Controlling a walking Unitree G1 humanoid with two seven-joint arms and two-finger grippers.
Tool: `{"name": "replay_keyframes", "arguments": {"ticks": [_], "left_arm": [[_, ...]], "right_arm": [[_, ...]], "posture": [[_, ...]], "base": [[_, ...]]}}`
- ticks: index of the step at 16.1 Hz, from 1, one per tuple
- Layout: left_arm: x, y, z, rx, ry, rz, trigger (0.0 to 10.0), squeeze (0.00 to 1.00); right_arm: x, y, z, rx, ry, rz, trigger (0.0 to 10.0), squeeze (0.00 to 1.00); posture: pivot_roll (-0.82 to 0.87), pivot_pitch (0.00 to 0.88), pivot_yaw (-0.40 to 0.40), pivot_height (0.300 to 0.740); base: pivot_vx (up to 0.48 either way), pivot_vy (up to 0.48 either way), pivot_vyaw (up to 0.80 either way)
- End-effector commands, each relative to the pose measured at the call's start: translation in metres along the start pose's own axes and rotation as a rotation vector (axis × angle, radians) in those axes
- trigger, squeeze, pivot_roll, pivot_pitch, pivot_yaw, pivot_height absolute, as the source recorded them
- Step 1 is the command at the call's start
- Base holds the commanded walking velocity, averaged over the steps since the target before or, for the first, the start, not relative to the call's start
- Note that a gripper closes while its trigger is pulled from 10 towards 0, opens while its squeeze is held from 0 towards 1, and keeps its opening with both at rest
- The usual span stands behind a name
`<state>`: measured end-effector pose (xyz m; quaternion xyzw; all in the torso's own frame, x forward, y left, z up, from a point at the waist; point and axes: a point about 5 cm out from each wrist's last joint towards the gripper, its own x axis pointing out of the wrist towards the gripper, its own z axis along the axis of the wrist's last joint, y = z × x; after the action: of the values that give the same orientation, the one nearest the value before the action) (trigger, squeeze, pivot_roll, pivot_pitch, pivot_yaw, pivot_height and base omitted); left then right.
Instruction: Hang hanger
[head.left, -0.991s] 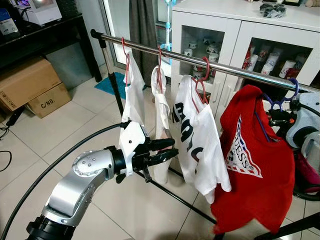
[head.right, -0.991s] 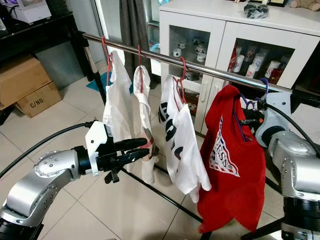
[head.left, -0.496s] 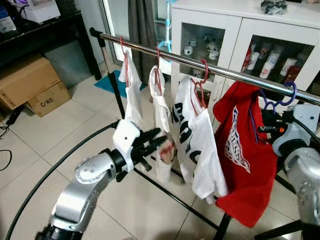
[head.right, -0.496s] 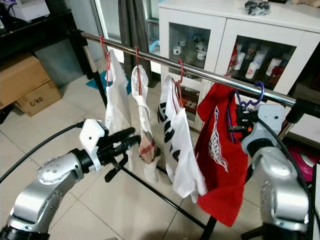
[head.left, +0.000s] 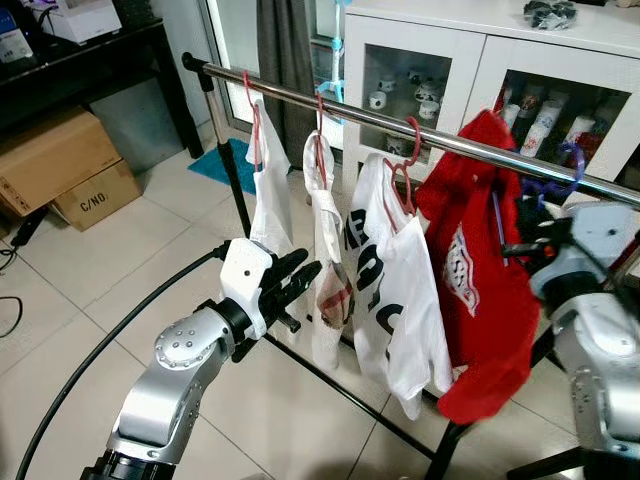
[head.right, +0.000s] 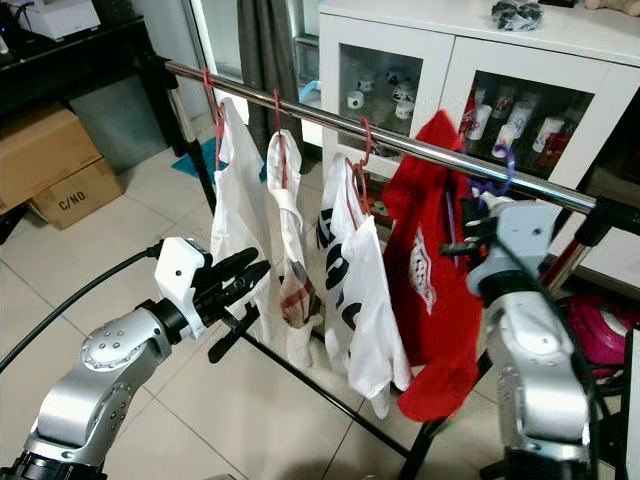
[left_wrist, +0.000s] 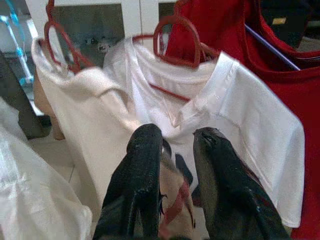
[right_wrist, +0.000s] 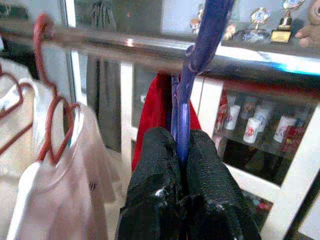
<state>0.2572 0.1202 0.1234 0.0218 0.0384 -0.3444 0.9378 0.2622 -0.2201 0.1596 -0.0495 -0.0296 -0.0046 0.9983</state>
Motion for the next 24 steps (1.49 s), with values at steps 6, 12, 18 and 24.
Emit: {"name": "replay_keyframes", "arguments": {"ticks": [6,12,18,24], "left_arm": [[-0.010,-0.003,-0.014,-0.009,0.046,0.046,10.0,0.12],[-0.010,-0.002,-0.011,-0.009,0.033,0.061,10.0,0.11],[-0.010,0.000,-0.010,-0.003,0.030,0.071,10.0,0.11],[-0.010,0.001,-0.009,-0.002,0.031,0.076,10.0,0.11]], "right_arm": [[-0.026,0.022,-0.020,0.011,0.063,-0.093,0.0,0.00],[-0.023,0.037,-0.034,0.022,0.202,0.021,10.0,0.00],[-0.025,0.043,-0.040,0.011,0.264,0.048,10.0,0.00],[-0.024,0.046,-0.042,0.019,0.294,0.054,10.0,0.00]], "posture": [[-0.10,0.000,0.019,0.740],[-0.09,0.000,0.010,0.740],[-0.09,0.000,0.000,0.740],[-0.09,0.000,-0.003,0.740]], "base": [[0.000,0.000,0.00],[0.000,0.000,0.00],[-0.081,0.000,0.00],[-0.254,0.000,0.00]]}}
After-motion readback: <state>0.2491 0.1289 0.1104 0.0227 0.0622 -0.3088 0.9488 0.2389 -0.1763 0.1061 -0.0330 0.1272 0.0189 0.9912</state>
